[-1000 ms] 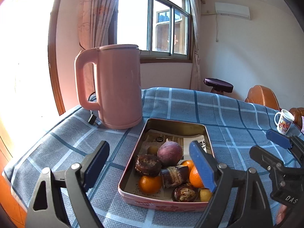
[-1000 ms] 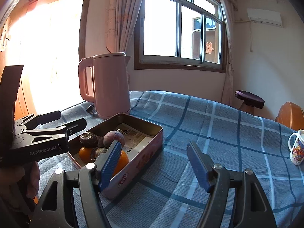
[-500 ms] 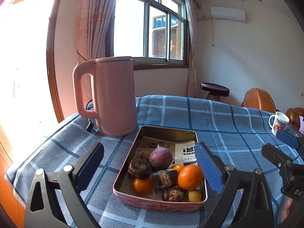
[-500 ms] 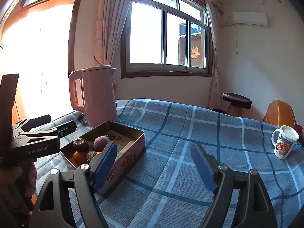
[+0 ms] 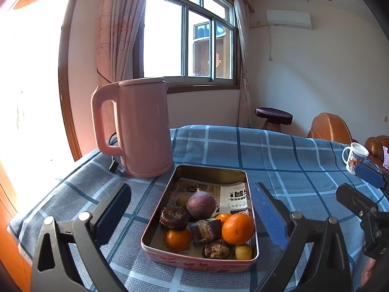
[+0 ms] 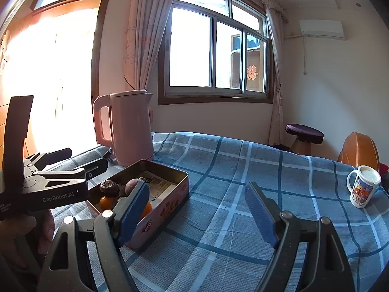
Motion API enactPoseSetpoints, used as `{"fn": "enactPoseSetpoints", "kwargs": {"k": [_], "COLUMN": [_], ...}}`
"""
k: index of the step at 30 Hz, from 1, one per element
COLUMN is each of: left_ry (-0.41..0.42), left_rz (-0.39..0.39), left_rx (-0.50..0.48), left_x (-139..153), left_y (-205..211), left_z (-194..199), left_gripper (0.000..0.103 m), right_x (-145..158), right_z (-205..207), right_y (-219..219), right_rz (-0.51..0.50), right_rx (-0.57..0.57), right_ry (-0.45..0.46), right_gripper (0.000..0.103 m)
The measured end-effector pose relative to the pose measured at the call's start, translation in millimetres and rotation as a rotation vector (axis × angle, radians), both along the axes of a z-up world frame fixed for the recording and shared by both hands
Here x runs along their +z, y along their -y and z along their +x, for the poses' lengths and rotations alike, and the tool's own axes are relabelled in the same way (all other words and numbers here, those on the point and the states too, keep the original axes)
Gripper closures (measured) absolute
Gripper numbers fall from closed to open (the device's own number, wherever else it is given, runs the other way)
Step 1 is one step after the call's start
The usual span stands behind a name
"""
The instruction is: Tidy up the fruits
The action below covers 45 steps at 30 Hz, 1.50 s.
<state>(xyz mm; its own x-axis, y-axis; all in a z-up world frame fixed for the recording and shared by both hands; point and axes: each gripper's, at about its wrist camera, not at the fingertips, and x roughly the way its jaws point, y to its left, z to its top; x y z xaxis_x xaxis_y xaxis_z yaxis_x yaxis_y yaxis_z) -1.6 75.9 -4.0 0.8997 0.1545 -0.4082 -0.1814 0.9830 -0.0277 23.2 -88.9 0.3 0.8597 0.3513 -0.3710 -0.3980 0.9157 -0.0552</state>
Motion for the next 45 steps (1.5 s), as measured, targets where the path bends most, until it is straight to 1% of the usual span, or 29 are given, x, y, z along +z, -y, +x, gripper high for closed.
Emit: {"fn": "enactPoseSetpoints", "kwargs": {"k": [40,45], "left_ry": [-0.004,0.007], "left_rz": [0.001,0.002], "left_rx": [0.002,-0.001], "left_x": [-1.9,-0.9], "left_y": [2.3,2.3], "left_z": [-0.8,-2.3], "left_gripper": [0.002,0.000], "right_x": [-2.5,-2.4], "right_z": [-1.7,-1.8], "right_y": [-3.4,-3.5], "right_rz": [0.005,0.005], "right_rx": [0.007,0.006], "right_ry": [-0.003,-0.001], "right_gripper": [0.021,0.021]}}
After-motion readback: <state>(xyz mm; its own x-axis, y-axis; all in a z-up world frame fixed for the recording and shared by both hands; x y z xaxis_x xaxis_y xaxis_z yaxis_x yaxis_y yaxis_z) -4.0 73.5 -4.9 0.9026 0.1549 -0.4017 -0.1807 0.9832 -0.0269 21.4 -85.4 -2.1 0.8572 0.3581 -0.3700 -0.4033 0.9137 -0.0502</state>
